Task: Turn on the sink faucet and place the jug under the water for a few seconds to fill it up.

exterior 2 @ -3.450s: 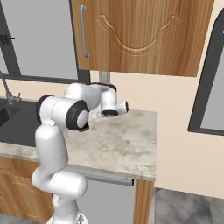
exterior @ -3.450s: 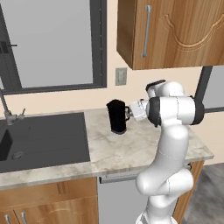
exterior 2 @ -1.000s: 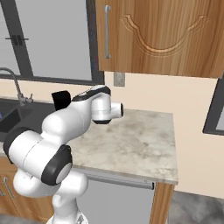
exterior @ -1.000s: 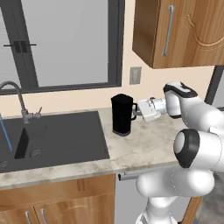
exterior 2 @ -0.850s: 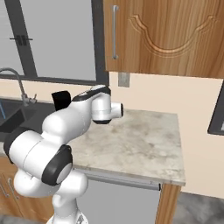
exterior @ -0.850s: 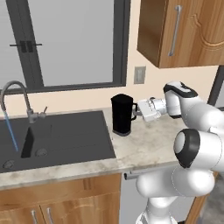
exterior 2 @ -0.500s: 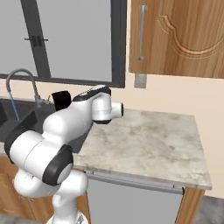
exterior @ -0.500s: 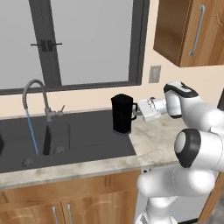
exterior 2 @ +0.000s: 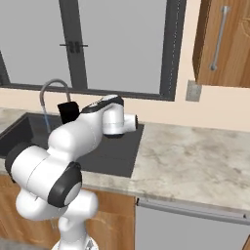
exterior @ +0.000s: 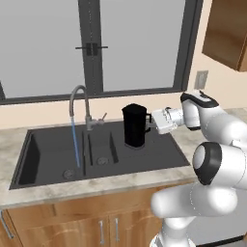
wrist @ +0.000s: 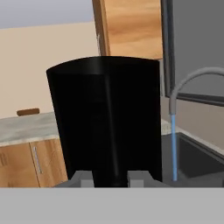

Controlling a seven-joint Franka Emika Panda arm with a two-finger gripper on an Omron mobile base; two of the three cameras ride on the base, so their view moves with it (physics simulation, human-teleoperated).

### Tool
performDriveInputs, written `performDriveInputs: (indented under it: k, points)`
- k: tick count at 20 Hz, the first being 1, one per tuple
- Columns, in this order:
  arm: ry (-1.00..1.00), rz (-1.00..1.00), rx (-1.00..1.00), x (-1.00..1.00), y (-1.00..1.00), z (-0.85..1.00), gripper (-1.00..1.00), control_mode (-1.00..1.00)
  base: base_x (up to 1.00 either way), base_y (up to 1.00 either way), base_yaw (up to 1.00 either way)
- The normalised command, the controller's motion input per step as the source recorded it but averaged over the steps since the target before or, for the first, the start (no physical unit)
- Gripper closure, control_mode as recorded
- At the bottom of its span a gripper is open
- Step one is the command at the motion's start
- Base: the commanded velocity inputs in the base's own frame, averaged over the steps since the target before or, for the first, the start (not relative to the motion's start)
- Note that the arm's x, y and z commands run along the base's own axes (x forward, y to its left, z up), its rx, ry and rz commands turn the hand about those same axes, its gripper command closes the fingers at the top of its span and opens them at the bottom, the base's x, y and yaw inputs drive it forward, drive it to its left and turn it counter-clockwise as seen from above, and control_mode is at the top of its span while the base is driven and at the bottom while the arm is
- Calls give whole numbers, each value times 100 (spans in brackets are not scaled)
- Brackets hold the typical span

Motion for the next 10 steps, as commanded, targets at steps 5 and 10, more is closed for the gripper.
performDriveInputs:
  k: [5, 10]
  points:
    - [0, 0, 0, 0, 0, 0, 100, 100, 0, 68, 0]
    - [0, 0, 0, 0, 0, 0, 100, 100, 0, 69, 0]
